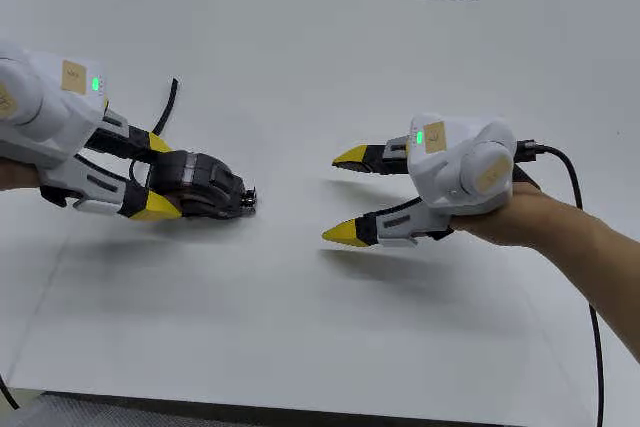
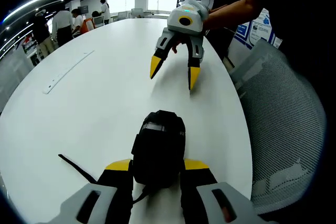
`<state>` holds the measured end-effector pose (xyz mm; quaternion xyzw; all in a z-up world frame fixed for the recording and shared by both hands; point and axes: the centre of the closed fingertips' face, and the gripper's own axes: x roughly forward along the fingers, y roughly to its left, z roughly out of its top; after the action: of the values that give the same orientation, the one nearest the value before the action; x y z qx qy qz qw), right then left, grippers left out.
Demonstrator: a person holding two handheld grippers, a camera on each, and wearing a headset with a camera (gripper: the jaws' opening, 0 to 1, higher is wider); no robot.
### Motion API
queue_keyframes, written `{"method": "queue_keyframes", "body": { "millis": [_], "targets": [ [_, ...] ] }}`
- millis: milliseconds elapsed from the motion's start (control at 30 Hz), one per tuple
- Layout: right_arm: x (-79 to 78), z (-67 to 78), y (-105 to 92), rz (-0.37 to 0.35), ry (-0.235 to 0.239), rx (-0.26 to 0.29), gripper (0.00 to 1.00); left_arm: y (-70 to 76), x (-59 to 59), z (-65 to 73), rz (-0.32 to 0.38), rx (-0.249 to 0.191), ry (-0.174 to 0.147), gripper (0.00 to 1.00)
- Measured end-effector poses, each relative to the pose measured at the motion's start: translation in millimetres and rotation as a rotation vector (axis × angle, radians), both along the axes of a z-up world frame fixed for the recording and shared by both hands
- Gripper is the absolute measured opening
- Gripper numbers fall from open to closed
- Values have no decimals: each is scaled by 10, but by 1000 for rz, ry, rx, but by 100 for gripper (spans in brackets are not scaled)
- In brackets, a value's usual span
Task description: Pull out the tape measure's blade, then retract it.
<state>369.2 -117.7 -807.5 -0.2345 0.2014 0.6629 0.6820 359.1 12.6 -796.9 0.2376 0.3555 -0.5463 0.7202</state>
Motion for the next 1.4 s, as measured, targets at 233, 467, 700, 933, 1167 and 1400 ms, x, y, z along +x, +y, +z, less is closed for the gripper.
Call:
{"method": "queue_keyframes", "body": {
  "millis": [233,467,700,933,1167,1400],
  "targets": [
    [-22,-31,131,16,0,4,43,-3,-7,-15,4,3,2,31],
    [-49,-70,257,29,3,6,39,14,-1,-21,-7,24,-9,30],
    [-43,-85,380,26,2,14,34,13,-4,-23,-21,41,-8,29],
    [-20,-101,463,11,8,24,30,16,2,-28,-22,54,-6,29],
    [-16,-152,551,16,10,25,27,19,11,-30,-30,57,-3,28],
    [-30,-171,615,18,17,28,24,14,8,-28,-34,59,-2,28]
  ]
}}
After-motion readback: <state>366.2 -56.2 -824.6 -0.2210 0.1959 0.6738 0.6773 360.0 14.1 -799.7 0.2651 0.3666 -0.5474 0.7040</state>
